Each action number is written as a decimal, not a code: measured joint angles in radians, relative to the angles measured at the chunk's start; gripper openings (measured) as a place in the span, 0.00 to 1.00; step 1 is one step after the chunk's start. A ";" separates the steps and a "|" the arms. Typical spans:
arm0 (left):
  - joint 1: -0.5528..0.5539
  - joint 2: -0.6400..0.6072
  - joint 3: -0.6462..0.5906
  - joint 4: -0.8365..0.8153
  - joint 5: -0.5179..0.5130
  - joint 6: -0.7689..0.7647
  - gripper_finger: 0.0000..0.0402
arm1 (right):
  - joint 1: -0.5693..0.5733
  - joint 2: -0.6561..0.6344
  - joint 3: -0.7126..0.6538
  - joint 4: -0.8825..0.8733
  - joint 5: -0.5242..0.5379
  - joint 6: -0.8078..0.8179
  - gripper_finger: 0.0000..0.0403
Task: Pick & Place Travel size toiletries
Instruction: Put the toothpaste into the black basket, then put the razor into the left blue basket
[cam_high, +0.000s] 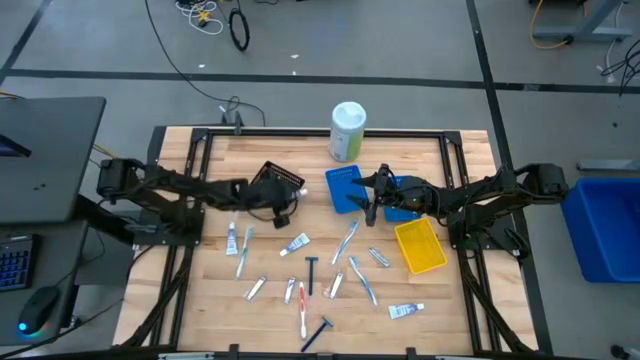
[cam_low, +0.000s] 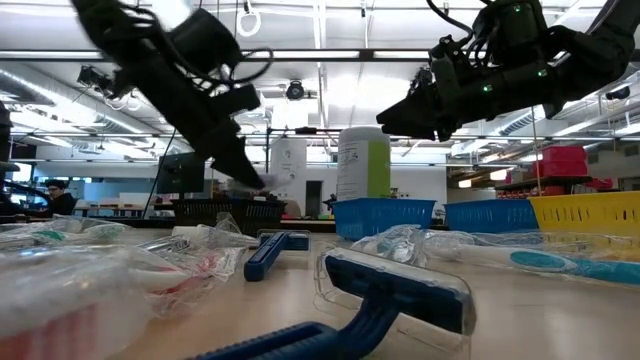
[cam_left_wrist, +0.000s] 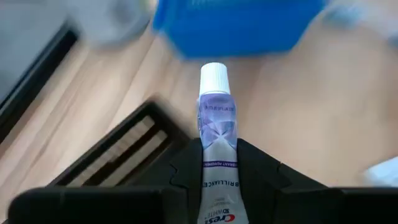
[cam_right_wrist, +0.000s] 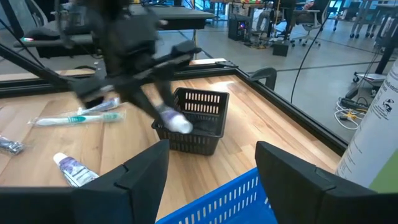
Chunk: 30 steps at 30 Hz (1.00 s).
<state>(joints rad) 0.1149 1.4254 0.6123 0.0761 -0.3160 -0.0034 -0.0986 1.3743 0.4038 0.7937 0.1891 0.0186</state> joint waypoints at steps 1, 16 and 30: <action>0.016 0.000 0.029 -0.067 -0.009 -0.004 0.23 | 0.000 0.000 0.000 0.000 0.000 0.000 0.63; 0.124 0.000 0.118 -0.384 0.044 -0.113 0.24 | 0.000 0.000 0.000 -0.002 0.000 -0.009 0.62; 0.117 0.000 0.118 -0.340 0.043 -0.122 0.40 | 0.000 0.000 -0.001 -0.002 0.000 -0.008 0.60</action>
<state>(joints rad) 0.2318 1.4250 0.7303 -0.2641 -0.2733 -0.1250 -0.0986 1.3743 0.4030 0.7918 0.1890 0.0109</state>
